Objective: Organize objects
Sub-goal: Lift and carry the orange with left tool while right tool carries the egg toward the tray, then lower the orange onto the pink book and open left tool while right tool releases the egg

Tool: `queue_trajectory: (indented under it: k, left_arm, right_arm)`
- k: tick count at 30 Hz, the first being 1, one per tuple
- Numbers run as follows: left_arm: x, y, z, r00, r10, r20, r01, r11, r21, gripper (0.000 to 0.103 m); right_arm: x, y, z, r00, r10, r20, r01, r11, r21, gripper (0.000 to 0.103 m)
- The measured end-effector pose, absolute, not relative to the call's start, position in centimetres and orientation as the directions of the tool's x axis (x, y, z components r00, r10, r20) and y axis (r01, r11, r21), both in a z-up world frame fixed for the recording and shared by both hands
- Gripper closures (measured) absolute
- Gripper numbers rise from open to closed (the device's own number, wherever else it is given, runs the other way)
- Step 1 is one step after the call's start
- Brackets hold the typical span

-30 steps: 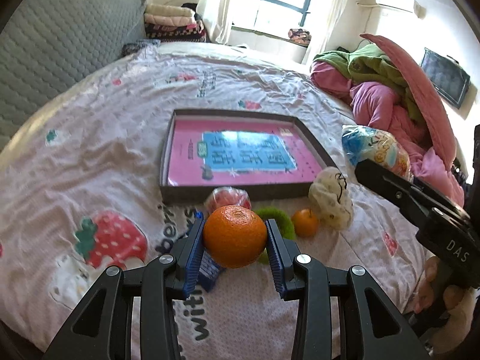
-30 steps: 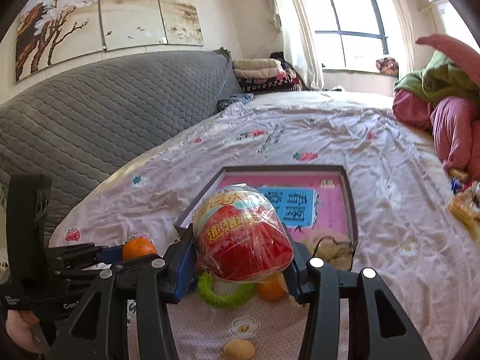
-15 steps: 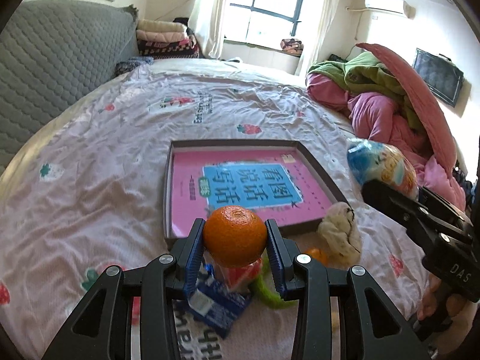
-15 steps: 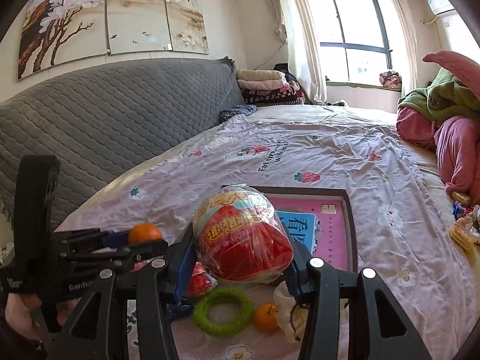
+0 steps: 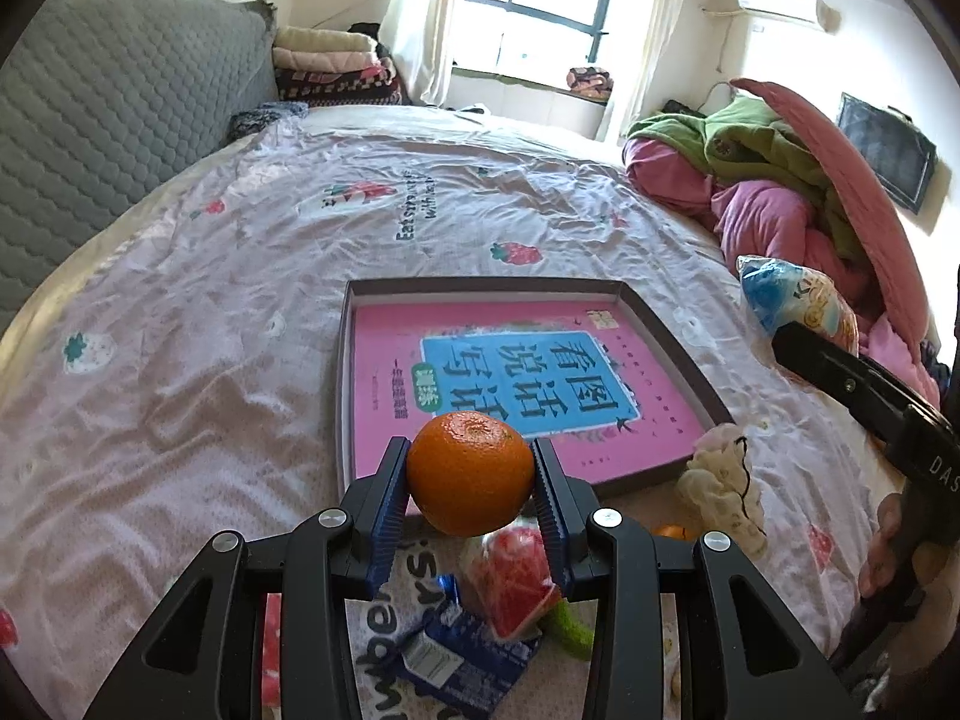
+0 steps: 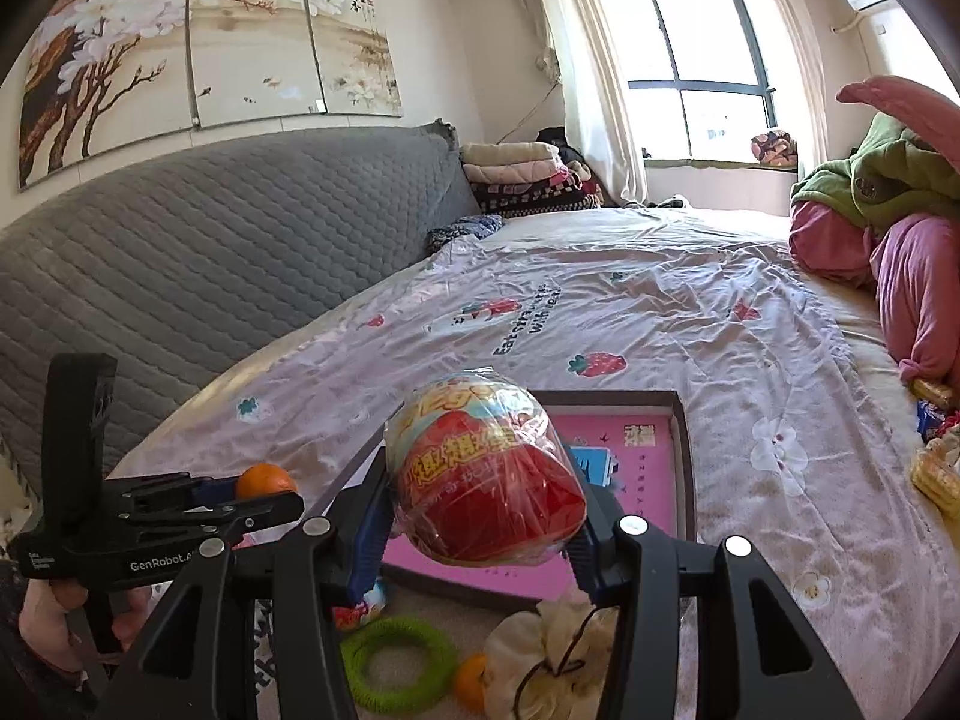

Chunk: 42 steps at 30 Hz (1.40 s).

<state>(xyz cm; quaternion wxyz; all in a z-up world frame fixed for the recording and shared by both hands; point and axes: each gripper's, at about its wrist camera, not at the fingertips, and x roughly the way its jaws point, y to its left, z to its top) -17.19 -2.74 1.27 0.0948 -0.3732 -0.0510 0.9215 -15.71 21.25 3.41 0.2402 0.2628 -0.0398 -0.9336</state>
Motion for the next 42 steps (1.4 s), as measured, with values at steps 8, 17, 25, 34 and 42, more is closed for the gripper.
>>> queue_trajectory:
  k: [8, 17, 25, 34, 42]
  left_arm:
    - [-19.5, -2.3, 1.7, -0.718, 0.204, -0.666, -0.156, -0.979, -0.132, 0.062]
    - [-22.5, -2.3, 0.7, -0.692, 0.213, -0.690, -0.160, -0.977, -0.141, 0.062]
    - [-24.6, -3.3, 0.2, -0.697, 0.197, -0.689, -0.134, -0.980, -0.145, 0.062]
    - [-26.9, -4.1, -2.0, -0.675, 0.180, -0.715, -0.100, -0.983, -0.153, 0.062]
    - [-27.6, -3.7, -5.0, -0.630, 0.193, -0.752, -0.119, -0.981, -0.151, 0.062]
  right_arm:
    - [-17.0, 21.7, 3.8, -0.750, -0.460, -0.476, 0.427, -0.885, 0.183, 0.053]
    - [-19.2, 21.5, 4.1, -0.755, -0.437, -0.488, 0.427, -0.894, 0.140, 0.053]
    - [-21.3, 21.2, 3.2, -0.746, -0.410, -0.524, 0.419, -0.902, 0.110, 0.053]
    - [-23.7, 20.8, 1.4, -0.712, -0.402, -0.576, 0.414, -0.903, 0.118, 0.053]
    - [-25.3, 20.9, -2.9, -0.659, -0.336, -0.673, 0.388, -0.918, 0.079, 0.053]
